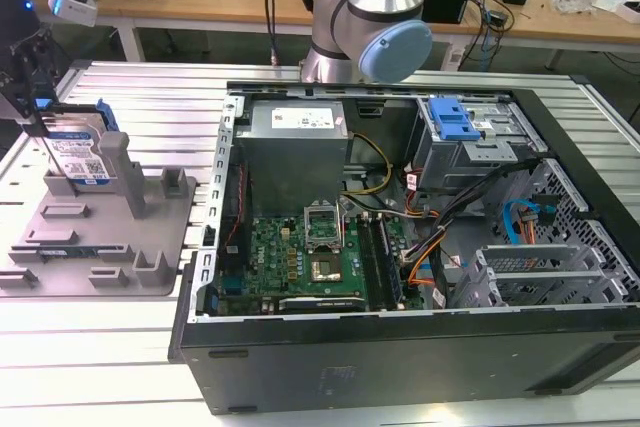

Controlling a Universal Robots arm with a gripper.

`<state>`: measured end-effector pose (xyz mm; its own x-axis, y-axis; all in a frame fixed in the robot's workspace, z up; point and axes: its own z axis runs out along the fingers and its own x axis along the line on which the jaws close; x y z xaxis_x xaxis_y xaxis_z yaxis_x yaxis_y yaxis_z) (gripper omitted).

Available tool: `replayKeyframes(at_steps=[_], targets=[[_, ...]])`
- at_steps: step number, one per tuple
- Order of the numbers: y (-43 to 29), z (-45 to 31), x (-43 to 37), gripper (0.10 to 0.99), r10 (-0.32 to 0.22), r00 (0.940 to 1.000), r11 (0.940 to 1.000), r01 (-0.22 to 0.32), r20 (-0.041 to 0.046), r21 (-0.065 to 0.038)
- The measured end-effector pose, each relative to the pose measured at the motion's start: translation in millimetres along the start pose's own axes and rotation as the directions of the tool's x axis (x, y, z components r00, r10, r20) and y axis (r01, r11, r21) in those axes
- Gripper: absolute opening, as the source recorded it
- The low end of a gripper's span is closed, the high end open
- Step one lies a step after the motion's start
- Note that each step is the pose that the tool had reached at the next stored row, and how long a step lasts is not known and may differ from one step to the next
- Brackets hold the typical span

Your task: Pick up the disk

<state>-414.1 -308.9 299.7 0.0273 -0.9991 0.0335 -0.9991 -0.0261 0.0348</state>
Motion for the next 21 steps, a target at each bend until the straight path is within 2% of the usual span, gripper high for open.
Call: replayKeyframes(at_steps=[3,4,21], targets=[[0.3,0.7,0.0,0.525,0.0,1.0,1.0,0.0,0.0,0.0],[0.4,1.0,0.0,0.455,0.0,1.0,1.0,0.0,0.0,0.0],[0.9,2.3,0.0,0.443,0.001,1.0,1.0,-0.001,0.0,0.0]])
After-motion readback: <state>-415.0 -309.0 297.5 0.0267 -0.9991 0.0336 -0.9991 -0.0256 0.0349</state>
